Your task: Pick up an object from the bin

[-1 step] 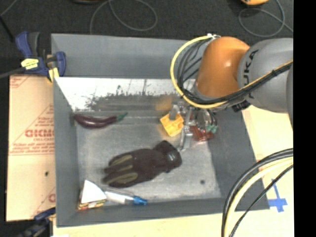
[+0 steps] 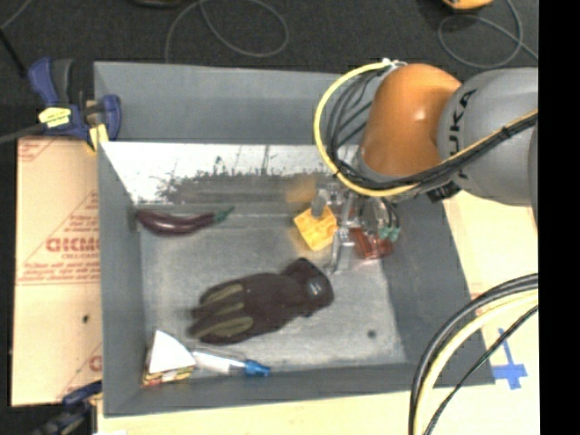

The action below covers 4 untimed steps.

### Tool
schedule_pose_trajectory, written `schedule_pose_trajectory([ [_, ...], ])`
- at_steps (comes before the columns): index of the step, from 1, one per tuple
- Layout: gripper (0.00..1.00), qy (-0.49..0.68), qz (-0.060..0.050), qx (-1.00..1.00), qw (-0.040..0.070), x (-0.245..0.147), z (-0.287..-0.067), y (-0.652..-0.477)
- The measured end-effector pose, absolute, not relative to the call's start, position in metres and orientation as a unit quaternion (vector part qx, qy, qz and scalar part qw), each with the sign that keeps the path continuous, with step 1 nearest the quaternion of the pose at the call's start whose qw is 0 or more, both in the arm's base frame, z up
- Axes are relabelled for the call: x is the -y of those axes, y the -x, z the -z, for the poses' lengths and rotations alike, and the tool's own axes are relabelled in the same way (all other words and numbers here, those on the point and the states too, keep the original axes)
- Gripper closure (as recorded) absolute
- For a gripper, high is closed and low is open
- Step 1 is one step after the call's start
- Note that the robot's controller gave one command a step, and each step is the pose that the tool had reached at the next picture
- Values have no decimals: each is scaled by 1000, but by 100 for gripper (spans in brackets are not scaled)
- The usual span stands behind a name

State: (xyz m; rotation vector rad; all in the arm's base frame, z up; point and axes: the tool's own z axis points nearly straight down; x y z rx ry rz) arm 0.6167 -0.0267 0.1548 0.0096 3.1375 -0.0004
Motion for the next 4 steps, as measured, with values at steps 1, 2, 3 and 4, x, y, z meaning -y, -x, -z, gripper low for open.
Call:
schedule_pose_trajectory([
  [1, 0, 13, 1, -1000, 4, 23, -127, -595],
  [2, 100, 86, 1, -996, 6, 20, -72, -550],
  [3, 100, 86, 1, -996, 6, 20, -72, -550],
  [4, 100, 130, 0, -991, 1, 23, -91, -552],
])
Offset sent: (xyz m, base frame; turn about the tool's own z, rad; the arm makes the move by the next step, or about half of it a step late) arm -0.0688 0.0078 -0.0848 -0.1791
